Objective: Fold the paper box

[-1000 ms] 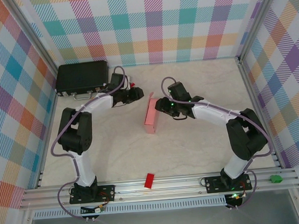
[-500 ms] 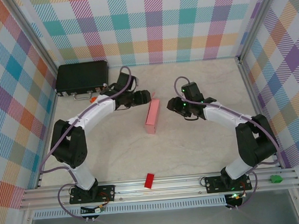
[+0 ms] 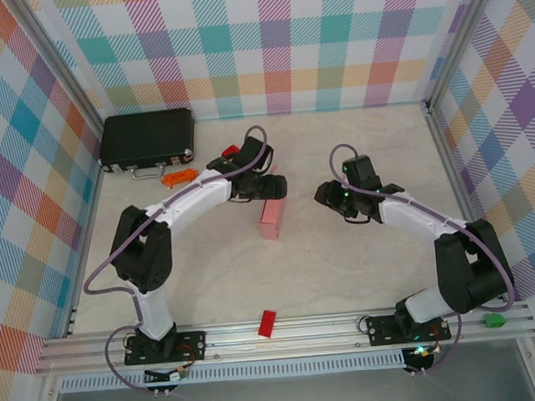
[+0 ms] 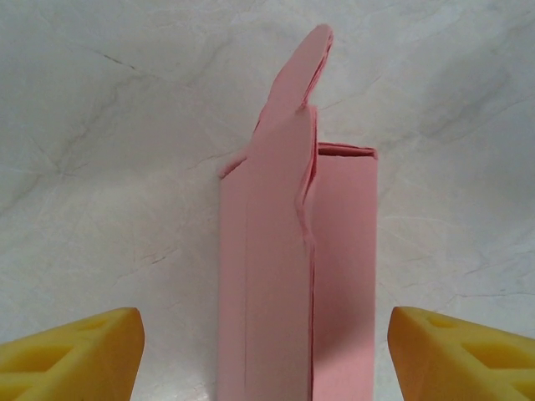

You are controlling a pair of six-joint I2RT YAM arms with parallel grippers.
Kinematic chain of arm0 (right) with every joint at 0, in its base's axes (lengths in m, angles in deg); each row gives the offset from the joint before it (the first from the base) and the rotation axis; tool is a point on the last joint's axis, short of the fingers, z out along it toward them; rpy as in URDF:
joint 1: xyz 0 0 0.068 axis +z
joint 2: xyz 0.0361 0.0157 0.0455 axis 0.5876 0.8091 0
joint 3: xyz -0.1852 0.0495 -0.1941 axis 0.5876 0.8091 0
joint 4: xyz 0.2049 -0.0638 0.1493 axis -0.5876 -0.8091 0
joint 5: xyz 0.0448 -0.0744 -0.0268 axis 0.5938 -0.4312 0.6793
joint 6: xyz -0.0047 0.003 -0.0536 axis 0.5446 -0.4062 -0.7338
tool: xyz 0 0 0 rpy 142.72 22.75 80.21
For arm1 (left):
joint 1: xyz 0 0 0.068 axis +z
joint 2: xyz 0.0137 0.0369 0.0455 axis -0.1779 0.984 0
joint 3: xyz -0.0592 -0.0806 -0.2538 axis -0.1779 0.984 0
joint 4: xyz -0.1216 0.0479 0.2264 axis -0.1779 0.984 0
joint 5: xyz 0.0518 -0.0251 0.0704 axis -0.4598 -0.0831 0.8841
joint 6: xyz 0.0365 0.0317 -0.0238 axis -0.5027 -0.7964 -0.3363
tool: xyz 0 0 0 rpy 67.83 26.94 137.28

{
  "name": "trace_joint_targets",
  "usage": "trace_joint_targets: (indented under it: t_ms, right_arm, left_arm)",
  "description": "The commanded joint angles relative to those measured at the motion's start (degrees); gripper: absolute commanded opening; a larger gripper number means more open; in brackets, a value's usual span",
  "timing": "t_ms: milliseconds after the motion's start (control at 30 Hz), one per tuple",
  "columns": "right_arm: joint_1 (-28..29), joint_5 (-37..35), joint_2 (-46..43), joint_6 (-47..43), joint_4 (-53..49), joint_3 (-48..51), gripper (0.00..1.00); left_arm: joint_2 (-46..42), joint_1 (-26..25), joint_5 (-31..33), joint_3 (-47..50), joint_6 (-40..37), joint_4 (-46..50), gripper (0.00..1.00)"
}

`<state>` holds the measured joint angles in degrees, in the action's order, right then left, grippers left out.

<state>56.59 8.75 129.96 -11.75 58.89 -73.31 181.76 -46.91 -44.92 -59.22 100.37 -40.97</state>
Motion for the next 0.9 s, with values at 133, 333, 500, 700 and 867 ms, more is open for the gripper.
trace_joint_targets:
  t_ms: [133, 333, 500, 700, 867]
  right_arm:
    - [-0.56, 0.97, -1.6, -0.84, -0.62, 1.04, 0.5]
    - [-0.65, 1.15, -1.51, -0.68, -0.34, 1.27, 0.51]
    - [-0.65, 1.37, -1.18, -0.79, -0.35, 1.27, 0.51]
    - [-0.77, 1.77, -0.98, -0.77, -0.29, 1.39, 0.51]
    - [-1.0, 0.99, -1.68, -1.12, -1.11, 1.39, 0.51]
  left_arm:
    - [2.65, -2.33, 2.79, -4.98, -4.8, 6.57, 0.78]
    - [4.39, -2.79, 3.3, -6.37, -6.96, 7.96, 0.76]
    - [5.86, -3.48, 3.23, -7.52, -9.48, 9.0, 0.67]
    - [6.99, -3.76, 3.28, -9.11, -13.97, 10.98, 0.62]
    - [7.83, -3.76, 1.19, -10.74, -21.73, 12.85, 0.53]
